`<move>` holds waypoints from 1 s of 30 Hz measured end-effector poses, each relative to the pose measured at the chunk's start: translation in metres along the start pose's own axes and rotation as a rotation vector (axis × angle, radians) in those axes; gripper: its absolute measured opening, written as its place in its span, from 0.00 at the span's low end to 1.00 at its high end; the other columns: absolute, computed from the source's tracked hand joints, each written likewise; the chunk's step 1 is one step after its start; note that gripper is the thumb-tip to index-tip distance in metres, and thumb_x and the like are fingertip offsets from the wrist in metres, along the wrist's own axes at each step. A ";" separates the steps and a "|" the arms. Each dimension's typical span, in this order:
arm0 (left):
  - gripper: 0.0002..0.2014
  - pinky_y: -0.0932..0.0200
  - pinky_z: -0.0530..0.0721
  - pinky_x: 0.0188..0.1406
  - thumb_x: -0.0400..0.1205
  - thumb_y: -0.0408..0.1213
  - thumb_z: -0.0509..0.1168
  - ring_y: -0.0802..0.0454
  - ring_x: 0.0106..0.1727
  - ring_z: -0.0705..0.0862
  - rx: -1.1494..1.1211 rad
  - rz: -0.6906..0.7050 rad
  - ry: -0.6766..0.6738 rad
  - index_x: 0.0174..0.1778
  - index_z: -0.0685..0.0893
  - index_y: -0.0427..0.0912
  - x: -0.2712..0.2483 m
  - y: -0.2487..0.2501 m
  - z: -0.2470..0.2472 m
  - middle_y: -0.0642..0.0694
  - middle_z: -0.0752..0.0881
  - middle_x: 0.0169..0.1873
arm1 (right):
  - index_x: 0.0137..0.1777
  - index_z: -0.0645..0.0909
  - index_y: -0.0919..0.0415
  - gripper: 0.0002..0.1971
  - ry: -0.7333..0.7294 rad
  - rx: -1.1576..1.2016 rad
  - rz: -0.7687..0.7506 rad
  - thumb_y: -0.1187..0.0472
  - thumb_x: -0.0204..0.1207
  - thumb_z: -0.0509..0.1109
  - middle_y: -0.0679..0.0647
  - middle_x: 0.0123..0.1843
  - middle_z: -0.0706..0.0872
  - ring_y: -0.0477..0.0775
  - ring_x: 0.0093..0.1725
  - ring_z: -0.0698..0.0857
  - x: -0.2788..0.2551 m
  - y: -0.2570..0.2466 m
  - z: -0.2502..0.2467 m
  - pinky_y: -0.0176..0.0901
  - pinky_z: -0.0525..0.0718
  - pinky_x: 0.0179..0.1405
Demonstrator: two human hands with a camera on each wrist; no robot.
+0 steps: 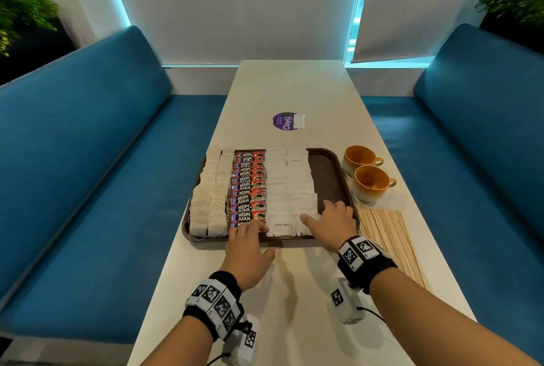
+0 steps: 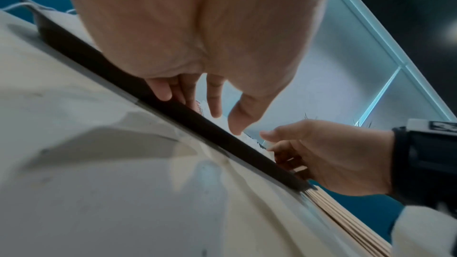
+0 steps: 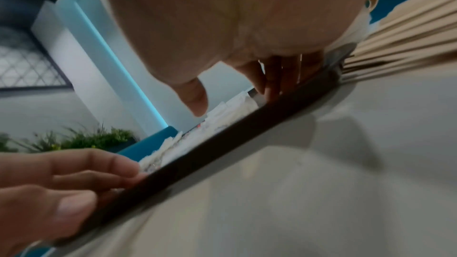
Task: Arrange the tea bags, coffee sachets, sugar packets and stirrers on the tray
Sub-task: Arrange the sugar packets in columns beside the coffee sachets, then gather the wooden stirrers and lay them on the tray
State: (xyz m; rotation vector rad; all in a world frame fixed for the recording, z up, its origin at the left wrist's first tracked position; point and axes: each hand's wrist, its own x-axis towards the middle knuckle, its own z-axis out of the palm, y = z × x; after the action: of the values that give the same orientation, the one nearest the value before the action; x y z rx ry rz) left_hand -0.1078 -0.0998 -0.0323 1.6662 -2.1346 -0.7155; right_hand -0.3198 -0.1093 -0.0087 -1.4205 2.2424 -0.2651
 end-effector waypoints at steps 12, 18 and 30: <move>0.21 0.56 0.66 0.74 0.82 0.48 0.68 0.52 0.73 0.65 0.008 0.035 0.006 0.72 0.74 0.55 -0.011 0.001 0.000 0.56 0.74 0.71 | 0.87 0.62 0.53 0.45 -0.031 -0.079 -0.015 0.26 0.77 0.63 0.59 0.84 0.64 0.65 0.83 0.63 0.000 -0.005 0.006 0.65 0.63 0.82; 0.22 0.54 0.67 0.76 0.82 0.47 0.68 0.52 0.73 0.65 -0.001 0.025 -0.007 0.72 0.74 0.54 -0.011 -0.001 0.001 0.56 0.75 0.70 | 0.82 0.72 0.54 0.38 0.034 -0.116 -0.024 0.29 0.80 0.58 0.58 0.78 0.73 0.63 0.78 0.68 -0.021 0.009 0.009 0.61 0.66 0.80; 0.15 0.60 0.68 0.68 0.81 0.39 0.69 0.56 0.68 0.67 -0.103 0.142 0.053 0.62 0.79 0.56 -0.023 0.020 -0.004 0.59 0.74 0.63 | 0.83 0.72 0.50 0.32 0.157 0.158 -0.023 0.38 0.82 0.67 0.56 0.77 0.74 0.60 0.79 0.66 -0.046 0.047 -0.020 0.60 0.69 0.80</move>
State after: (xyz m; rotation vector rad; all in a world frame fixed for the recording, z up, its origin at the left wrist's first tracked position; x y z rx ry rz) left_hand -0.1155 -0.0742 -0.0170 1.4488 -2.1174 -0.7177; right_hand -0.3501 -0.0487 0.0028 -1.3851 2.2723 -0.5666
